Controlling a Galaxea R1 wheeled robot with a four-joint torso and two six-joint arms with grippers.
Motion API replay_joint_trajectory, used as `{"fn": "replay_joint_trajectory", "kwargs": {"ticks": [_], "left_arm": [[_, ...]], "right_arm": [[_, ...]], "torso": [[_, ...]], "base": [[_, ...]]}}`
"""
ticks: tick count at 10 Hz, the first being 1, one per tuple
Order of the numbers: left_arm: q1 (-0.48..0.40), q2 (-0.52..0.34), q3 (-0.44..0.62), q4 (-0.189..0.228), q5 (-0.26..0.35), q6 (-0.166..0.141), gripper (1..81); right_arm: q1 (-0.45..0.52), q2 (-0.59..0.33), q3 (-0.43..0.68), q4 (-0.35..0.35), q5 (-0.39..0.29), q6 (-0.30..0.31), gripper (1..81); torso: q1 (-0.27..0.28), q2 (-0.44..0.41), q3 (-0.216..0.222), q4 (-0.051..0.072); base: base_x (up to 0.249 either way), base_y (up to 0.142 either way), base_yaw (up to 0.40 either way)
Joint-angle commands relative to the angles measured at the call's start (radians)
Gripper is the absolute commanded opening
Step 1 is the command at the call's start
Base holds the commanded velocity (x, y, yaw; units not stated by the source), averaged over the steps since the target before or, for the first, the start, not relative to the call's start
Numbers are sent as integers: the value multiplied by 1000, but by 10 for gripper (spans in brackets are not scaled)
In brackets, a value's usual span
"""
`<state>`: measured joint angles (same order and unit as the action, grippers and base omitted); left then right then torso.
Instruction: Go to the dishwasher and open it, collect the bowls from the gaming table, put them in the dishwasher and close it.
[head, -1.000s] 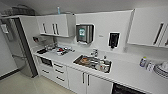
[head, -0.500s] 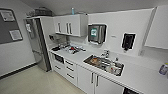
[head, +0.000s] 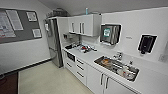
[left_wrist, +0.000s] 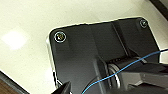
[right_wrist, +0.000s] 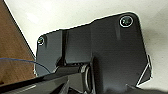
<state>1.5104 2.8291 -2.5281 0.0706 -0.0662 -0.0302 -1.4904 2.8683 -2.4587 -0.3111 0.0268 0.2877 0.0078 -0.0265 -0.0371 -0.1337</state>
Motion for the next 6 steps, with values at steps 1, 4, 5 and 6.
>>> {"fn": "replay_joint_trajectory", "kwargs": {"ticks": [1,4,5,6], "left_arm": [[-49,-16,2,5,51,1,811],[-49,-11,0,6,51,1,811],[-49,-13,0,5,51,1,811],[-49,-13,0,5,51,1,811]], "right_arm": [[58,-5,12,-16,-42,-4,811],[52,-5,12,-22,-42,-4,811],[54,-5,12,-22,-42,-4,811],[57,-5,12,-22,-42,-4,811]], "torso": [[0,0,0,0],[0,0,0,0],[0,0,0,0],[0,0,0,0]], "base": [[0,0,345],[0,0,345],[0,0,345],[0,0,345]]}}
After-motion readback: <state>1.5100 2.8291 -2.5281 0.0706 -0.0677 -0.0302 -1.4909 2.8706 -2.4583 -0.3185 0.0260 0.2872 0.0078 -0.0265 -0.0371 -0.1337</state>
